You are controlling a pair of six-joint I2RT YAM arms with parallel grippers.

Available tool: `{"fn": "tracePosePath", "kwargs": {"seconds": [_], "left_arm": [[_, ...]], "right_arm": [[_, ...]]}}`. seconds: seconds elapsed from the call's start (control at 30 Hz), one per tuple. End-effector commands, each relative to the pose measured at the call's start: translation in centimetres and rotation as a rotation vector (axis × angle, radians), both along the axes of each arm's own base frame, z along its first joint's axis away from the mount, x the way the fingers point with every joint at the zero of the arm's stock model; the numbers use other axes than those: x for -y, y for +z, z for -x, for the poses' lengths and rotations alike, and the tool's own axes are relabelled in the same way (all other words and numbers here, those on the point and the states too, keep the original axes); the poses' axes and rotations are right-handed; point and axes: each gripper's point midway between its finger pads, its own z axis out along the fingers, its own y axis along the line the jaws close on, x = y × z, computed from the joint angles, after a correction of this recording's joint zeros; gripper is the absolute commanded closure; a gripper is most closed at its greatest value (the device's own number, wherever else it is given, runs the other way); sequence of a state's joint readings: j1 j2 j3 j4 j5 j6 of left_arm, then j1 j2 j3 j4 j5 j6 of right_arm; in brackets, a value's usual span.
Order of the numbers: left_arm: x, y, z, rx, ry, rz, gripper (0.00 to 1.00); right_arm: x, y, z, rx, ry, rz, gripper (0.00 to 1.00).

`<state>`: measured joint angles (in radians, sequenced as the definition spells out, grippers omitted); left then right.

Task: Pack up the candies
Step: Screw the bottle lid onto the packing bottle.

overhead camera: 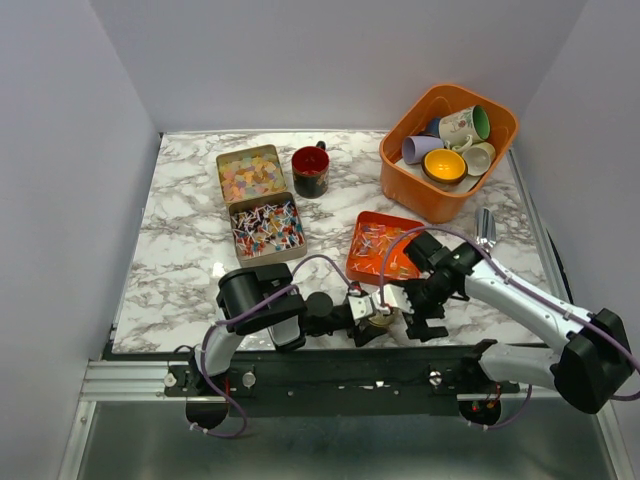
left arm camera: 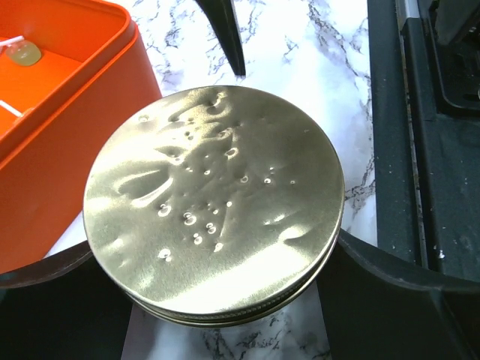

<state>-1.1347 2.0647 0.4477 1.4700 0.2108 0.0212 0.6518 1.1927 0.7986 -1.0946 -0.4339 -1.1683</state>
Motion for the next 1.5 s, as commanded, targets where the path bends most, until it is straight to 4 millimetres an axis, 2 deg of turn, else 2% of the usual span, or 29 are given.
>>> {"fn": "tracePosePath", "kwargs": {"seconds": [0.0,0.1,0.23,0.43,0.63,0.77,1.03,1.23,1.3,1.47], "left_arm": [[-0.3,2.5,-1.6,0.096,0.05,0.114,1.0],[-0.3,2.4,-1.5,0.094,0.043,0.112,1.0],[-0.2,2.4,-1.4,0.097,0.04,0.111,1.0],[-0.3,2.5,-1.5,0.101,0.046,0.112,1.0],[-0.5,2.6,-1.8,0.109,0.061,0.115,1.0],[-0.6,2.6,-2.0,0.109,0.073,0.112,1.0],[-0.8,2.6,-2.8,0.111,0.095,0.113,1.0],[-0.9,2.6,-3.0,0.104,0.101,0.114,1.0],[-0.9,2.6,-3.3,0.103,0.111,0.114,1.0],[-1.0,2.4,-3.4,0.1,0.111,0.111,1.0]], "right_arm": [[-1.0,1.9,-3.2,0.057,-0.171,-0.042,0.0],[-3.8,4.1,-4.8,0.049,-0.197,-0.155,0.0],[-6.4,5.1,-5.2,0.001,-0.152,-0.255,0.0],[-8.2,4.6,-5.1,-0.093,-0.059,-0.3,0.0],[-8.5,2.7,-4.6,-0.135,-0.018,-0.261,0.0],[-8.0,2.1,-4.6,-0.116,-0.008,-0.239,0.0],[-5.5,0.6,-2.7,-0.117,-0.016,-0.17,0.0],[-3.6,0.4,-1.9,-0.072,-0.057,-0.126,0.0],[-2.6,-0.1,-0.7,-0.088,-0.066,-0.107,0.0],[-0.5,0.1,2.3,-0.135,-0.087,-0.067,0.0]]}}
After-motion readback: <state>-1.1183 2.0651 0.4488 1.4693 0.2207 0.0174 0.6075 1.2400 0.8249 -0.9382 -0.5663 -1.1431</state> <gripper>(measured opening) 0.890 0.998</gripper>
